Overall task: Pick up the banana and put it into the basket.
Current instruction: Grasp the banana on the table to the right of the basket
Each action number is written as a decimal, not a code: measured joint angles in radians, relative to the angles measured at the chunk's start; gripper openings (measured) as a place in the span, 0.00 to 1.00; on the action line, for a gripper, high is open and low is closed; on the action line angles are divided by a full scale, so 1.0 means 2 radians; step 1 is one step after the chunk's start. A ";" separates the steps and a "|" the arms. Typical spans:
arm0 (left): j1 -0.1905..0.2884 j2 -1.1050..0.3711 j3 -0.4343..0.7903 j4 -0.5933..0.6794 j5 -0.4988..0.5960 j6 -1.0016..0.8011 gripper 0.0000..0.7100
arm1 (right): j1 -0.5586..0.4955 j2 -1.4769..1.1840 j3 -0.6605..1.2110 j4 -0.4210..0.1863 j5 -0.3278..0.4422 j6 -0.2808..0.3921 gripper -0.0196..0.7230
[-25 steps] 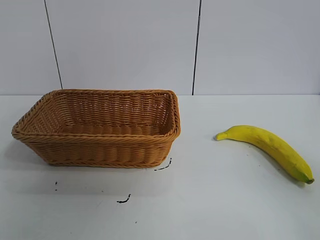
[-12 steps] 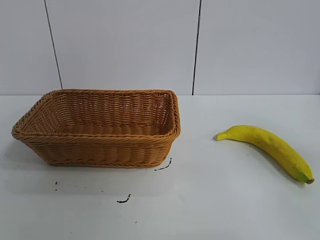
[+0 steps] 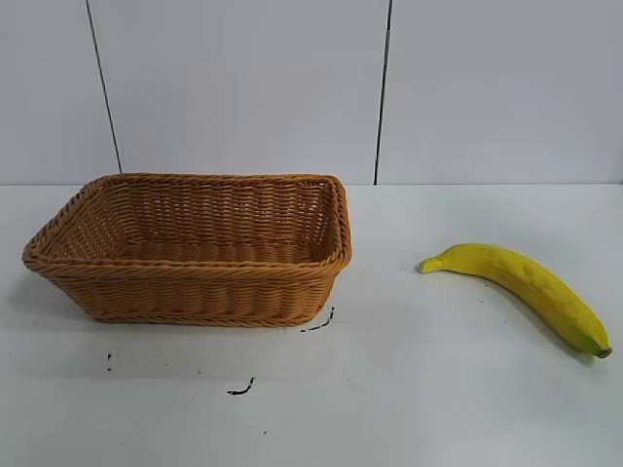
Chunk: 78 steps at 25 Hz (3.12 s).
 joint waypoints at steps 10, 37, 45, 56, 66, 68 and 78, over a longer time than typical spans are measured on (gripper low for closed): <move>0.000 0.000 0.000 0.000 0.000 0.000 0.98 | 0.000 0.170 -0.129 0.025 -0.050 -0.022 0.96; 0.000 0.000 0.000 0.000 0.000 0.000 0.98 | 0.025 0.342 -0.159 0.031 -0.132 -0.069 0.96; 0.000 0.000 0.000 0.000 0.000 0.000 0.98 | 0.030 0.344 -0.161 -0.009 -0.157 -0.030 0.96; 0.000 0.000 0.000 0.000 0.000 0.000 0.98 | 0.030 0.361 -0.161 -0.018 -0.167 -0.019 0.96; 0.000 0.000 0.000 0.000 0.000 0.000 0.98 | 0.030 0.366 -0.161 -0.018 -0.166 -0.014 0.93; 0.000 0.000 0.000 0.000 0.000 0.000 0.98 | 0.030 0.366 -0.161 -0.018 -0.166 -0.004 0.82; 0.000 0.000 0.000 0.000 0.000 0.000 0.98 | 0.030 0.366 -0.165 -0.019 -0.145 0.008 0.42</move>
